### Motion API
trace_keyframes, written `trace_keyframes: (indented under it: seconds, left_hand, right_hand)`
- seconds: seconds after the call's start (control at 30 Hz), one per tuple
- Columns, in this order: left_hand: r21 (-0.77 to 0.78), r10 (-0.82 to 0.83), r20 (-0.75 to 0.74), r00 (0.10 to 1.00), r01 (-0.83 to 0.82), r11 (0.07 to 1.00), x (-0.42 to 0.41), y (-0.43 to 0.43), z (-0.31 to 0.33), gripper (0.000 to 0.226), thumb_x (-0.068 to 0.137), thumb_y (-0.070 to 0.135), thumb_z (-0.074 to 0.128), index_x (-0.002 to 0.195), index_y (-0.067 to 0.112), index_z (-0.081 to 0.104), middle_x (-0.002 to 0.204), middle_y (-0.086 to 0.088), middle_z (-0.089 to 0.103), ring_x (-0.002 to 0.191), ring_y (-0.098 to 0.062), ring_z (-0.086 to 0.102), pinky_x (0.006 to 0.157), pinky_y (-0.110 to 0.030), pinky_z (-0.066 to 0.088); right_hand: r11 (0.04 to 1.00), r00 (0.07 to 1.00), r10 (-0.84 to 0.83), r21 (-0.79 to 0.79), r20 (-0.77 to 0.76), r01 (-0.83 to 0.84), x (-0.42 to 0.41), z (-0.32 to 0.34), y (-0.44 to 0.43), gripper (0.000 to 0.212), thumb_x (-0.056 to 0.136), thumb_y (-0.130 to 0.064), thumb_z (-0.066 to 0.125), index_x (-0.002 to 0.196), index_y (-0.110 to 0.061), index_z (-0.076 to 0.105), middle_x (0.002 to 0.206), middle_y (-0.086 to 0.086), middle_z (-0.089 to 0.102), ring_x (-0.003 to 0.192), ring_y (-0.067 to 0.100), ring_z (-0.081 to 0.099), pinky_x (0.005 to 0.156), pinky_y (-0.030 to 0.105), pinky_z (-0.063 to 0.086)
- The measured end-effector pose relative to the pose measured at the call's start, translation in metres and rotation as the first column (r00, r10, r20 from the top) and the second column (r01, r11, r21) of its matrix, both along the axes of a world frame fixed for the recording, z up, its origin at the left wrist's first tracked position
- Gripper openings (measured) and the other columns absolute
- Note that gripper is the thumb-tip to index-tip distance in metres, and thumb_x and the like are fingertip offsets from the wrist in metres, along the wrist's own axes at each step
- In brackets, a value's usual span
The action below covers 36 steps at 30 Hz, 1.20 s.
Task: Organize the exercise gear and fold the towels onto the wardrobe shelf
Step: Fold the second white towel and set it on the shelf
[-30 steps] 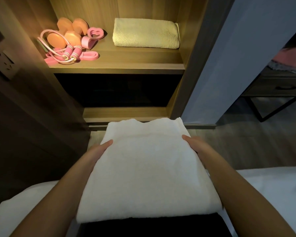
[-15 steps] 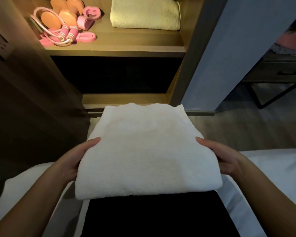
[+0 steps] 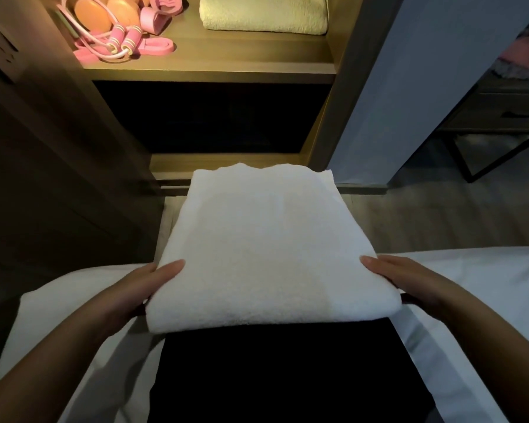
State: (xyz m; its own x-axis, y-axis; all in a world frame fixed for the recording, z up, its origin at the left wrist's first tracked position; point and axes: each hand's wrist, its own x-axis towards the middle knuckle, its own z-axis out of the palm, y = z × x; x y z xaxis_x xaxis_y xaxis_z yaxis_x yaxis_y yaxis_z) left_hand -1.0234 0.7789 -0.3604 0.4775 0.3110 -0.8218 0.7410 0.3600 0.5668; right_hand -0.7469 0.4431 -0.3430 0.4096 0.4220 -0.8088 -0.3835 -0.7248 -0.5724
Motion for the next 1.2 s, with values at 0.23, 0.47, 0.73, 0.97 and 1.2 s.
trace_keyframes:
  seconds: [0.23,0.47,0.73,0.97,1.2]
  left_hand:
    - [0.006,0.212,-0.034,0.977,-0.212,0.977,0.044,-0.009,-0.004,0.056,0.083,0.054,0.061,0.125,0.017,0.055,0.112,-0.012,0.063,0.101,-0.033,0.059,0.080,-0.046,0.049]
    - [0.194,0.226,0.053,0.973,-0.232,0.953,0.072,0.007,-0.013,0.061,0.090,0.050,0.059,0.133,0.008,0.048,0.121,-0.013,0.058,0.108,-0.032,0.057,0.093,-0.049,0.048]
    - [0.441,0.061,0.128,0.990,-0.112,0.890,0.010,-0.010,-0.007,0.038,0.089,0.049,0.057,0.090,0.011,0.066,0.096,-0.010,0.063,0.092,-0.028,0.058,0.061,-0.030,0.042]
    - [0.344,0.105,0.398,0.911,-0.254,0.904,0.004,-0.016,-0.004,0.054,0.062,0.062,0.069,0.108,0.036,0.059,0.114,0.006,0.064,0.106,-0.015,0.060,0.079,-0.031,0.049]
    - [0.280,0.173,0.368,0.914,-0.286,0.916,-0.007,-0.015,-0.024,0.054,0.067,0.057,0.079,0.111,0.032,0.062,0.116,0.002,0.067,0.110,-0.022,0.063,0.082,-0.035,0.052]
  right_hand:
    - [0.988,0.971,-0.151,0.067,0.184,0.140,-0.007,-0.012,0.030,0.025,0.097,-0.038,0.052,0.118,-0.024,0.053,0.108,-0.002,0.063,0.098,0.017,0.059,0.072,0.033,0.046]
    - [0.991,0.973,-0.123,0.083,0.197,0.109,0.020,-0.010,0.059,0.021,0.099,-0.036,0.050,0.114,-0.021,0.051,0.099,-0.004,0.059,0.091,0.015,0.056,0.071,0.033,0.045]
    - [0.942,0.874,-0.253,0.311,0.414,0.126,-0.005,-0.012,0.006,0.039,0.081,-0.049,0.066,0.085,-0.010,0.070,0.082,0.003,0.068,0.078,0.014,0.063,0.069,0.030,0.044]
    - [0.863,0.932,-0.275,0.487,0.237,0.131,-0.009,-0.026,0.005,0.050,0.078,-0.051,0.071,0.121,-0.031,0.059,0.121,-0.008,0.067,0.110,0.008,0.064,0.080,0.023,0.053]
    - [0.920,0.919,-0.271,0.356,0.286,0.160,-0.020,-0.033,-0.018,0.048,0.075,-0.052,0.066,0.112,-0.022,0.063,0.106,-0.011,0.072,0.100,0.009,0.068,0.072,0.018,0.054]
